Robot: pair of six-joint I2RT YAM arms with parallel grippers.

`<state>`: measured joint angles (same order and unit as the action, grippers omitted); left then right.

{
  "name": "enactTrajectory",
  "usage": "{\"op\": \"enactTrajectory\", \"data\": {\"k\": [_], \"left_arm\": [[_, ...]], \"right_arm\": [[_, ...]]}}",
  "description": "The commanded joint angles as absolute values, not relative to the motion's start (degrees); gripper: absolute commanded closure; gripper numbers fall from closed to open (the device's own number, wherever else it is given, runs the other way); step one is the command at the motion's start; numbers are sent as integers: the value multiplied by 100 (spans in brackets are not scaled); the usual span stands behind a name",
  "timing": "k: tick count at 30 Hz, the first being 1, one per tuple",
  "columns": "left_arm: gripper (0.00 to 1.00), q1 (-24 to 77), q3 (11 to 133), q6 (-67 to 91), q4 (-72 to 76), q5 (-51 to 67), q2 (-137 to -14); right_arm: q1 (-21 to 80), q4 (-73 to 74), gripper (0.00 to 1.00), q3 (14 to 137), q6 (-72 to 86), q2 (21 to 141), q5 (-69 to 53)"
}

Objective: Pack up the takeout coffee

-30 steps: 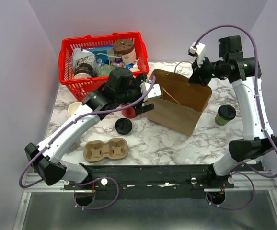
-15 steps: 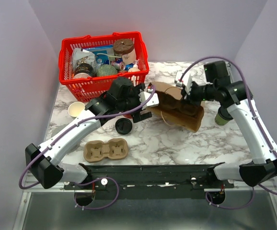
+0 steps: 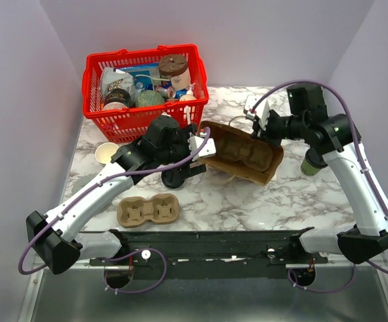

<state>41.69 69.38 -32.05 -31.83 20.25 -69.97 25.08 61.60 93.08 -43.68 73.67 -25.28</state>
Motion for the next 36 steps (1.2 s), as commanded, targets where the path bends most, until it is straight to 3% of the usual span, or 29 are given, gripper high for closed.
{"op": "enactTrajectory", "data": {"k": [1,5,10,13,14,17,21,26,33,36], "left_arm": [[1,4061,7180,-3147,-3164,1907,-6803],[1,3955,7461,-2971,-3146,1881,-6776],[1,3867,7646,-2637,-3138,1714,-6794],[1,3779,7620,-2575,-3260,1714,-6768],[1,3771,7594,-2584,-3287,1705,-6759],[1,3744,7506,-2584,-3357,1661,-6715],[1,3744,7365,-2453,-3278,1644,-6636],[1,3744,7321,-2277,-3173,1766,-6680],[1,3744,7436,-2075,-3015,1855,-6838],[1,3744,7374,-1978,-2874,1881,-6820]], "right_arm": [[2523,6459,99,10061,-4210,7777,-2382],[2347,6680,100,10292,-4394,8138,-2347],[1320,6706,99,10835,-4185,8849,-2732],[862,7092,79,11731,-4044,9587,-3022],[827,7188,62,11994,-4017,9859,-3067],[800,7558,41,12796,-3868,10116,-3243],[791,7332,25,12754,-3560,9679,-3322],[467,6777,19,12052,-3051,9001,-3015],[-1412,6794,23,11244,-2409,8965,-2849],[-1669,6890,22,10690,-2513,9044,-2453]]}}
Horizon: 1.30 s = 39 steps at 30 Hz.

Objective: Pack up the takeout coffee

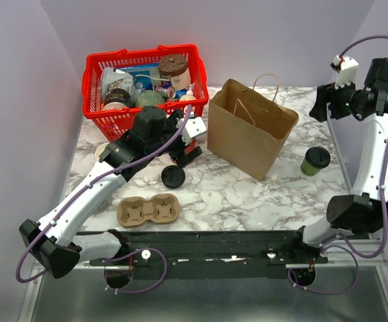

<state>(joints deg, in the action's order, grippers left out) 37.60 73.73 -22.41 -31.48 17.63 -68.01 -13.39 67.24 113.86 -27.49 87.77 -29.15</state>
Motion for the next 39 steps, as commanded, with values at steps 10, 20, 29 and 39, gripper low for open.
{"op": "enactTrajectory", "data": {"k": [10,20,29,39], "left_arm": [[1,3744,6961,-1942,-2628,2004,-6583],[1,3735,6732,-1934,-2540,2030,-6539],[1,3727,6794,-1934,-2531,2057,-6688],[1,3727,6855,-1907,-2522,2092,-6820]], "right_arm": [[-1758,7304,9,10318,-3111,10018,-1065],[-1811,7515,12,10644,-3006,10608,-703],[-1811,7532,0,10302,-3006,10767,-624],[-1802,7479,0,10107,-3067,10925,-483]]}}
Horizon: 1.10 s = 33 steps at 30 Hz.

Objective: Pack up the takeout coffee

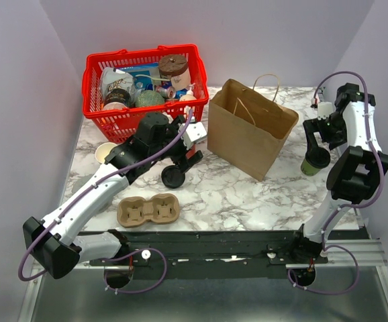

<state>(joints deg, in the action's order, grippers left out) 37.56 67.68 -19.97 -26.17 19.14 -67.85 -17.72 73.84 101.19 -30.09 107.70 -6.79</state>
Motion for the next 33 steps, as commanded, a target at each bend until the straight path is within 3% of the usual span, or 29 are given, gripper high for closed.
{"op": "enactTrajectory", "data": {"k": [1,25,33], "left_arm": [[1,3727,6855,-1907,-2522,2092,-6820],[1,3727,6908,-1942,-2549,2074,-6996],[1,3727,6891,-1925,-2549,2109,-7005]], "right_arm": [[-1802,7488,0,10116,-3067,10942,-483],[-1793,7594,0,9941,-3445,10758,-413],[-1784,7708,0,10186,-4543,10538,-562]]}}
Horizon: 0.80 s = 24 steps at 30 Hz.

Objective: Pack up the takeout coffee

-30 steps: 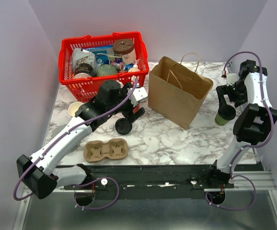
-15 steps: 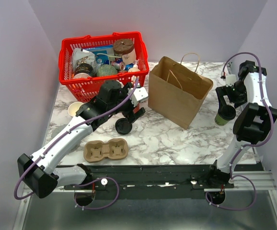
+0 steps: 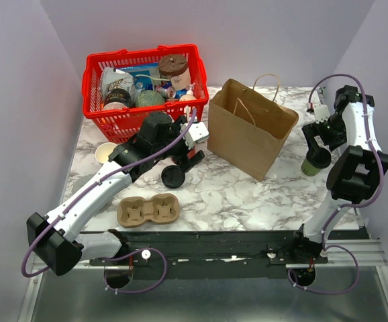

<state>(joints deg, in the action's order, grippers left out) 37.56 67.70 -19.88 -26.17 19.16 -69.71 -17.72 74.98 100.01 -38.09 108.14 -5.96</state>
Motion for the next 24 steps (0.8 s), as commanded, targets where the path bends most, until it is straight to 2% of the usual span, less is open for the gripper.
{"op": "enactTrajectory", "data": {"k": [1,10,17,24], "left_arm": [[1,3727,6891,-1925,-2540,2118,-7014],[1,3727,6899,-1907,-2522,2144,-7031],[1,3735,6864,-1916,-2514,2136,-7040],[1,3727,6838,-1925,-2514,2127,-7049]], "right_arm": [[-1767,7734,0,10204,-4674,10529,-571],[-1407,7972,0,9950,-6572,10187,-615],[-1064,7963,0,9405,-8329,9870,-71],[-1028,7603,0,9027,-9166,9782,571]]}}
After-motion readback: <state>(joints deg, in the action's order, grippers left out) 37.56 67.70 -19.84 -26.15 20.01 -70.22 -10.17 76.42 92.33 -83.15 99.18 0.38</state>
